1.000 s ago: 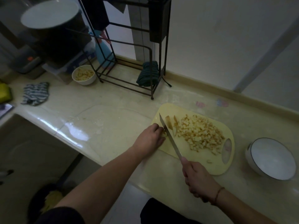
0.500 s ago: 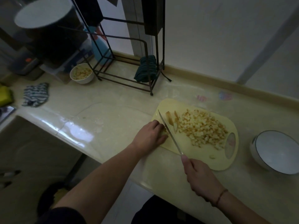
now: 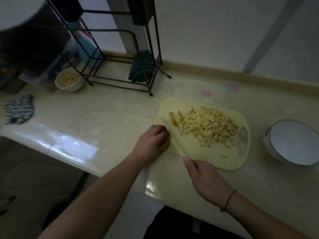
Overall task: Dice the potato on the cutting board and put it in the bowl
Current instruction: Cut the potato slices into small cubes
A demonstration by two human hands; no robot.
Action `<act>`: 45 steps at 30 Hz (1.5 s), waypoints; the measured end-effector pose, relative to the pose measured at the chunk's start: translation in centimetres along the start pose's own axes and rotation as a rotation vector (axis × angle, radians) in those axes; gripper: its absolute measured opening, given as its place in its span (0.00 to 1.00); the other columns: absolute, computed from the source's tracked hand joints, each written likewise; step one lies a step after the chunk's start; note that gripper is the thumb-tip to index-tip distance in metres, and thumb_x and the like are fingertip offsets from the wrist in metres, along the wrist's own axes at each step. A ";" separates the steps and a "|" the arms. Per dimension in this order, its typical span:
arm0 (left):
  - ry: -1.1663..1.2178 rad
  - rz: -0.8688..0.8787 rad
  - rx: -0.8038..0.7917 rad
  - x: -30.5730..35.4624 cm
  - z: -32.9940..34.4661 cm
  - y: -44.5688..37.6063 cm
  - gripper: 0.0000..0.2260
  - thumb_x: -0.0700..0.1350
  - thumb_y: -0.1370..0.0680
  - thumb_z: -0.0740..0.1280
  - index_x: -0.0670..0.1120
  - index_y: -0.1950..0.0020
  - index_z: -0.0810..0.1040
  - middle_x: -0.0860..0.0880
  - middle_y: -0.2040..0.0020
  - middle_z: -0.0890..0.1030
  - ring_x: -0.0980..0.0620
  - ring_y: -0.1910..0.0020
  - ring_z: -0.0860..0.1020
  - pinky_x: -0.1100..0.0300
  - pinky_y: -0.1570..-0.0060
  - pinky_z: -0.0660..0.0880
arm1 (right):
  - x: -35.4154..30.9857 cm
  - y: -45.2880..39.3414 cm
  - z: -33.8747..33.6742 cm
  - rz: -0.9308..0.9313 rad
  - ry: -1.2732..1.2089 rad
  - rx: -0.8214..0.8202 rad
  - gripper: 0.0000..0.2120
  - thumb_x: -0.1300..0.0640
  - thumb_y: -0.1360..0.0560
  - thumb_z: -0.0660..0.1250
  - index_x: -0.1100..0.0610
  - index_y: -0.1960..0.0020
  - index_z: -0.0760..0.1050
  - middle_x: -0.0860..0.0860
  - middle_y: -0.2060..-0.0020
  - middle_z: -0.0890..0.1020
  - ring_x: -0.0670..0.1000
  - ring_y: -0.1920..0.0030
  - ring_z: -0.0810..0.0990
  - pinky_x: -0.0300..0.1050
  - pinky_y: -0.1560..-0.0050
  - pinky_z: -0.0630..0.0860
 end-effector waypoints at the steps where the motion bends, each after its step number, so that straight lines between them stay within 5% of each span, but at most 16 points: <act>1: 0.012 -0.003 0.008 -0.1 0.0 -0.1 0.11 0.45 0.22 0.67 0.39 0.48 0.84 0.42 0.47 0.82 0.42 0.51 0.79 0.53 0.55 0.78 | 0.1 -0.1 0.1 0.010 0.001 -0.008 0.25 0.44 0.20 0.53 0.54 0.72 0.62 0.48 0.76 0.70 0.40 0.73 0.71 0.33 0.67 0.65; 9: 0.067 -0.061 0.046 -1.2 -0.3 -1.5 0.11 0.46 0.24 0.67 0.38 0.52 0.82 0.41 0.50 0.81 0.41 0.53 0.79 0.53 0.55 0.74 | 0.1 -1.9 -0.1 0.092 -0.019 -0.070 0.27 0.41 0.20 0.52 0.56 0.71 0.64 0.49 0.77 0.71 0.45 0.76 0.70 0.43 0.67 0.66; 19: 0.058 -0.014 0.068 -1.1 -0.1 -1.6 0.10 0.45 0.23 0.67 0.39 0.55 0.81 0.42 0.58 0.79 0.44 0.57 0.74 0.53 0.58 0.71 | 0.2 -0.9 -0.1 0.102 0.025 -0.079 0.27 0.41 0.20 0.51 0.56 0.71 0.64 0.49 0.77 0.71 0.44 0.75 0.69 0.42 0.67 0.67; 32: 0.043 -0.016 0.088 -1.0 -0.4 -1.3 0.07 0.42 0.23 0.72 0.38 0.54 0.83 0.42 0.56 0.80 0.44 0.57 0.76 0.53 0.57 0.74 | 1.6 -3.0 -0.7 0.159 -0.086 -0.077 0.27 0.36 0.23 0.48 0.56 0.68 0.65 0.49 0.77 0.69 0.42 0.82 0.65 0.37 0.76 0.62; 38: 0.058 -0.044 0.079 -0.8 -1.3 -0.6 0.10 0.46 0.22 0.70 0.39 0.52 0.85 0.40 0.48 0.81 0.43 0.51 0.79 0.54 0.52 0.77 | -0.1 -2.1 -0.4 0.081 -0.043 -0.033 0.26 0.40 0.21 0.51 0.56 0.70 0.67 0.52 0.74 0.75 0.45 0.74 0.71 0.45 0.66 0.69; 45: 0.055 -0.060 0.090 -0.8 -1.2 -0.3 0.07 0.41 0.24 0.71 0.38 0.50 0.84 0.42 0.48 0.82 0.43 0.51 0.80 0.55 0.52 0.77 | -1.0 -1.6 0.0 0.018 0.005 -0.015 0.26 0.42 0.20 0.52 0.55 0.72 0.63 0.48 0.77 0.70 0.44 0.74 0.68 0.42 0.67 0.63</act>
Point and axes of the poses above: each hand's wrist, its own y-axis away from the middle knuckle, its own z-axis out of the palm, x = y × z, the point moved 9 cm from there along -y, towards the middle knuckle
